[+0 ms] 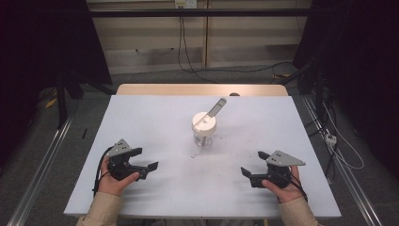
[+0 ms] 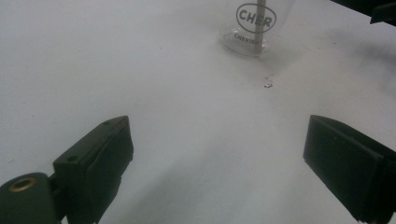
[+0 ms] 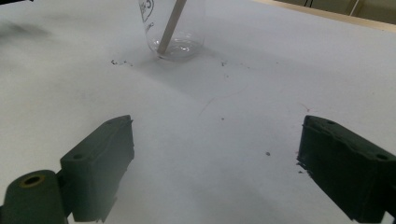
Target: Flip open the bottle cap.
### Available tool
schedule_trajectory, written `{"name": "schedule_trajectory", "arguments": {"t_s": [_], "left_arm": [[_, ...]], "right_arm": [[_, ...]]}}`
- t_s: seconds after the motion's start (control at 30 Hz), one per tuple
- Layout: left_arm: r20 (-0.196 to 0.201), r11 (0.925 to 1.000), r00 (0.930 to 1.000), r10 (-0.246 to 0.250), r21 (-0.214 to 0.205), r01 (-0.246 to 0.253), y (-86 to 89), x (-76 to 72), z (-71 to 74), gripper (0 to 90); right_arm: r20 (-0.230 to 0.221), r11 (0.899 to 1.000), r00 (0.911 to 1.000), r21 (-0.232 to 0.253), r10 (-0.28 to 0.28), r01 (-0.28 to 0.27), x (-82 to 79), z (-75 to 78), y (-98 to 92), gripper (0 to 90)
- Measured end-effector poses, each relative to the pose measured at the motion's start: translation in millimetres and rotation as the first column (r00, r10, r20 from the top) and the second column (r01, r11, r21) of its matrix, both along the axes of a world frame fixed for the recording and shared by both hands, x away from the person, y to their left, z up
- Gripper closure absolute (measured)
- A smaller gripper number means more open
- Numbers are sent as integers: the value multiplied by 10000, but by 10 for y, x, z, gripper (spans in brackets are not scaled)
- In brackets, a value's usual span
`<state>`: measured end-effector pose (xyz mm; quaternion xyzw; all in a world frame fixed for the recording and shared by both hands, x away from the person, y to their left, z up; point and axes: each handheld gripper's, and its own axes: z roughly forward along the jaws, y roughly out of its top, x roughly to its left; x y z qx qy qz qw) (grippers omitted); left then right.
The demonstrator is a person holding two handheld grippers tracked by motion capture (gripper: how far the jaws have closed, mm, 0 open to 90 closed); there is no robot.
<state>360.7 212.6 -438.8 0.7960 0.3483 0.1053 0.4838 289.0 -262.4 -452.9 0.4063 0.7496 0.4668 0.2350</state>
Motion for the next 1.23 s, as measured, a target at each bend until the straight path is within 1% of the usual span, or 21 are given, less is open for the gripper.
{"name": "schedule_trajectory", "arguments": {"t_s": [0.1,0.13,0.27,0.33,0.37,0.4,0.43,0.53,0.57,0.6,0.63,0.67,0.77,0.97,1.23], "left_arm": [[-3,10000,10000,23,88,-23,34,-6,-8,78],[-6,10000,10000,85,33,-85,41,-10,-14,79],[45,9998,9998,171,46,-171,87,-18,-20,79],[-37,9998,9998,209,3,-209,110,-28,-24,79],[-17,9997,9997,231,53,-231,125,-31,-26,79],[-3,9997,9997,241,-12,-241,135,-32,-31,79],[-38,9996,9996,266,50,-266,147,-36,-28,79],[-30,9994,9994,331,43,-331,169,-42,-26,79],[30,9993,9993,364,72,-365,178,-40,-24,79],[-29,9991,9991,423,6,-423,185,-44,-21,79],[-21,9990,9991,431,-66,-431,193,-41,-22,79],[-13,9990,9990,448,-22,-448,198,-41,-21,78],[-9,9990,9990,439,15,-439,206,-39,-24,78],[8,9989,9989,469,-77,-469,209,-34,-32,74],[64,9990,9990,439,102,-439,179,-32,-47,71]], "right_arm": [[25,10000,10000,-20,-54,54,-14,6,-29,103],[73,10000,9999,-11,-73,73,-16,8,-41,104],[60,9997,9997,6,-226,226,-35,15,-96,106],[52,9996,9996,13,-271,271,-48,13,-123,106],[53,9996,9996,0,-283,283,-54,10,-136,106],[14,9995,9995,-12,-305,305,-61,7,-146,106],[-28,9994,9994,-26,-332,332,-69,4,-154,107],[-19,9995,9995,-62,-301,301,-81,-6,-172,106],[-62,9995,9995,-46,-318,318,-85,-8,-176,106],[-62,9995,9995,-48,-316,316,-86,-10,-182,106],[-72,9994,9994,-97,-333,333,-90,-11,-186,105],[-45,9993,9994,-187,-337,336,-92,-15,-190,105],[-77,9992,9994,-248,-328,326,-104,-19,-198,105],[-93,9991,9993,-234,-359,356,-110,-25,-207,103],[-126,9987,9994,-392,-335,330,-89,-43,-191,98]]}}
